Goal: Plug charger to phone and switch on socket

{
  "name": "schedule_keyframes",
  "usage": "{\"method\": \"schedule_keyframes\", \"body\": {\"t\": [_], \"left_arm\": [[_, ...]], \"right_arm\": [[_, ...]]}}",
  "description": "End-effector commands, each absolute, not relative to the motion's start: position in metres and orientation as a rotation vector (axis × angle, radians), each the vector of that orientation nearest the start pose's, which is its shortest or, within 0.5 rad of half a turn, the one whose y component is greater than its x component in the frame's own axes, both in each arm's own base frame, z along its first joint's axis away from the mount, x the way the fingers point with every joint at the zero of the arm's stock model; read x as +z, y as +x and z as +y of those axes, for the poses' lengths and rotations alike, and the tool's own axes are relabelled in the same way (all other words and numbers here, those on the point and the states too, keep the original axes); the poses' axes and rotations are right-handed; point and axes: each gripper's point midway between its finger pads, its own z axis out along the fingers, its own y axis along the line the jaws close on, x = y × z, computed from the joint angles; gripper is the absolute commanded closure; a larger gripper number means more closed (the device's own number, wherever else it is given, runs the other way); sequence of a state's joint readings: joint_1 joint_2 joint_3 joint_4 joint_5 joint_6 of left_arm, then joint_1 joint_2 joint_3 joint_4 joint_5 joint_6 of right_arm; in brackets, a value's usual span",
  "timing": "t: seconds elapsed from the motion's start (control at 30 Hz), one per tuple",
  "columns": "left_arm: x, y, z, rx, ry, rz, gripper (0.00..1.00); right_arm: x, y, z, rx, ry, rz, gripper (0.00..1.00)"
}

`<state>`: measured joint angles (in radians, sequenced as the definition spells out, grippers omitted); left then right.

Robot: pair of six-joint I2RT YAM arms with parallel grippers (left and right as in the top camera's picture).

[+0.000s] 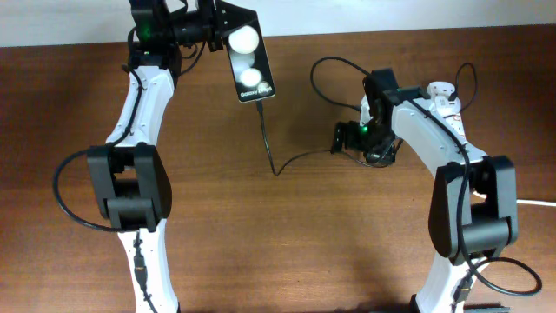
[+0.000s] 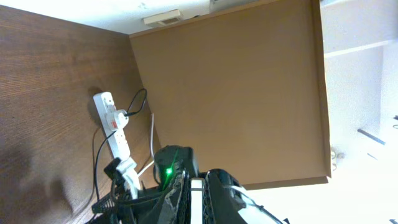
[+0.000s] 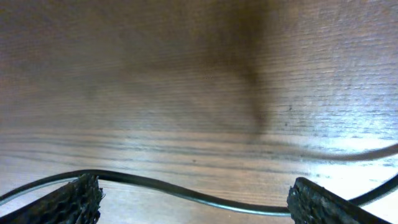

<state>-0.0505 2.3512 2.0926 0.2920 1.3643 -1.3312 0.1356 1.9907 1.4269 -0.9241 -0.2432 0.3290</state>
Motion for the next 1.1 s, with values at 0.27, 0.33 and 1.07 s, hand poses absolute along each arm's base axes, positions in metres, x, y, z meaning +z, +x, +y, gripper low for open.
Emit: {"method": "schedule_keyframes", "body": {"t": [0.27,0.33,1.07], "left_arm": [[0.242,0.554,-0.205,-1.859,0.103,2.153,1.00],[0.208,0.548,-0.200,-1.745,0.046,2.269,1.00],[0.117,0.515,-0.229,-1.169,0.075,2.665,1.00]], "right_arm": [[0.018,0.341,0.087,0.343,0.302,3.201,0.01],[0.018,0.341,0.087,0.343,0.301,3.201,0.01],[0.023,0.350,0.106,0.522,0.302,3.155,0.01]]}}
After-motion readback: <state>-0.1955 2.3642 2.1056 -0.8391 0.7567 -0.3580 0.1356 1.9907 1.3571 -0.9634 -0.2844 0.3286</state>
